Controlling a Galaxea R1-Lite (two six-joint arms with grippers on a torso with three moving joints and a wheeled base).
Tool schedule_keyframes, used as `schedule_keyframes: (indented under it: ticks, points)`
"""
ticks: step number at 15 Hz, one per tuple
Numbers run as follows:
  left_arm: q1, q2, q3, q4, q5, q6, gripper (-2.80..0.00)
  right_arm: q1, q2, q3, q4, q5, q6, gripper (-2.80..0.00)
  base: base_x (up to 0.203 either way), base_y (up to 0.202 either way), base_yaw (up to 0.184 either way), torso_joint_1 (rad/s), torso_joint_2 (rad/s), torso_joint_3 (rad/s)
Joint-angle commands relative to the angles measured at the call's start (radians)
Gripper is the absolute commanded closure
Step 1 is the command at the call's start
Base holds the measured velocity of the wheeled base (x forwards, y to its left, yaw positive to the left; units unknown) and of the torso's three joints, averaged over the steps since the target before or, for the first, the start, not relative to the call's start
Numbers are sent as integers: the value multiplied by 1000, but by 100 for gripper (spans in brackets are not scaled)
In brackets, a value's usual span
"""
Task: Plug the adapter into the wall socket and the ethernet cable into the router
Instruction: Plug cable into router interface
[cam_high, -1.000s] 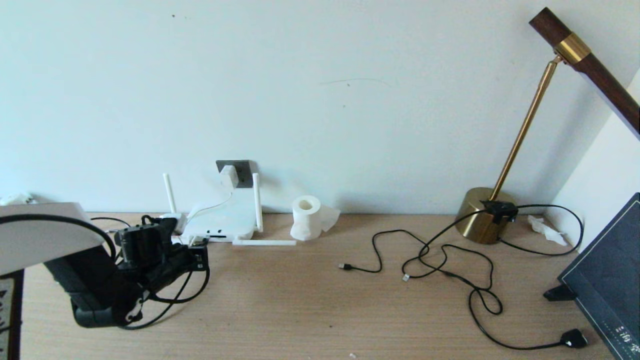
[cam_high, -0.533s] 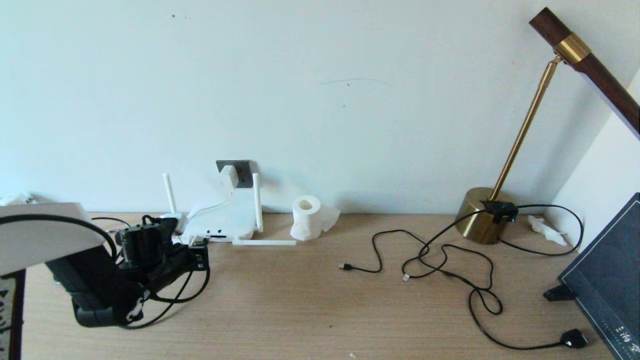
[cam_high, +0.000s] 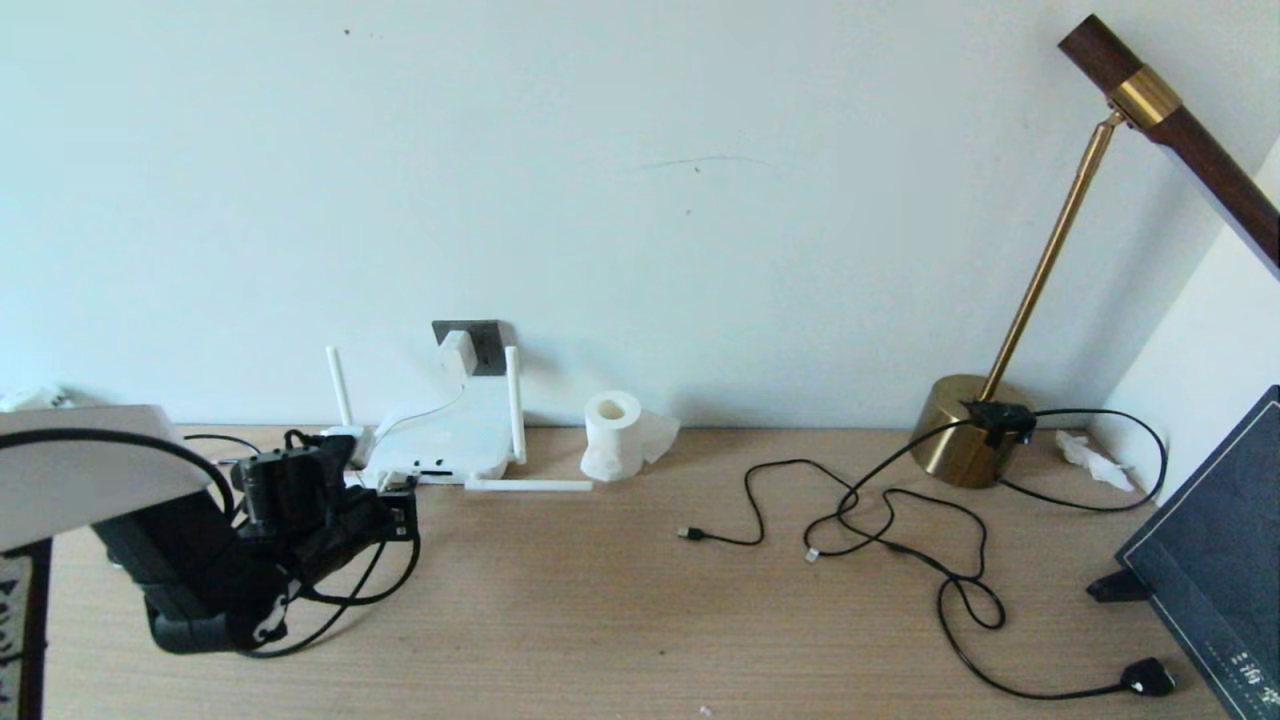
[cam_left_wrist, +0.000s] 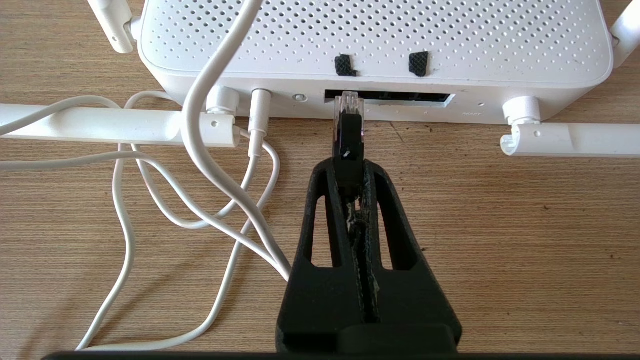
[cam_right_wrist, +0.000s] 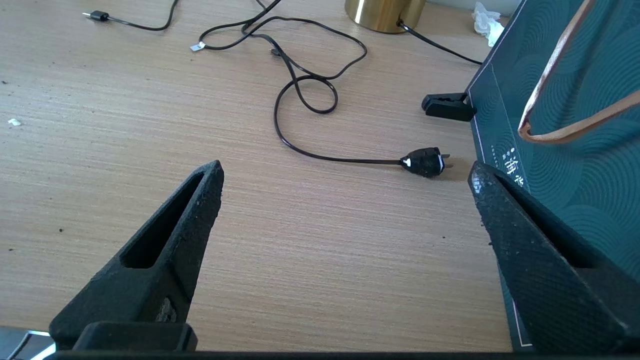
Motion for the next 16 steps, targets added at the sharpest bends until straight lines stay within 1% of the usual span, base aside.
schedule_keyframes:
  ticks: [1, 16]
  points:
    - [1, 1, 0, -7, 0, 1, 0, 0, 2, 0, 2, 0, -2, -280, 0, 0, 0, 0, 0, 0]
    - [4, 1, 0, -7, -2, 1, 0, 0, 0, 0, 2, 0, 0, -280, 0, 0, 0, 0, 0, 0]
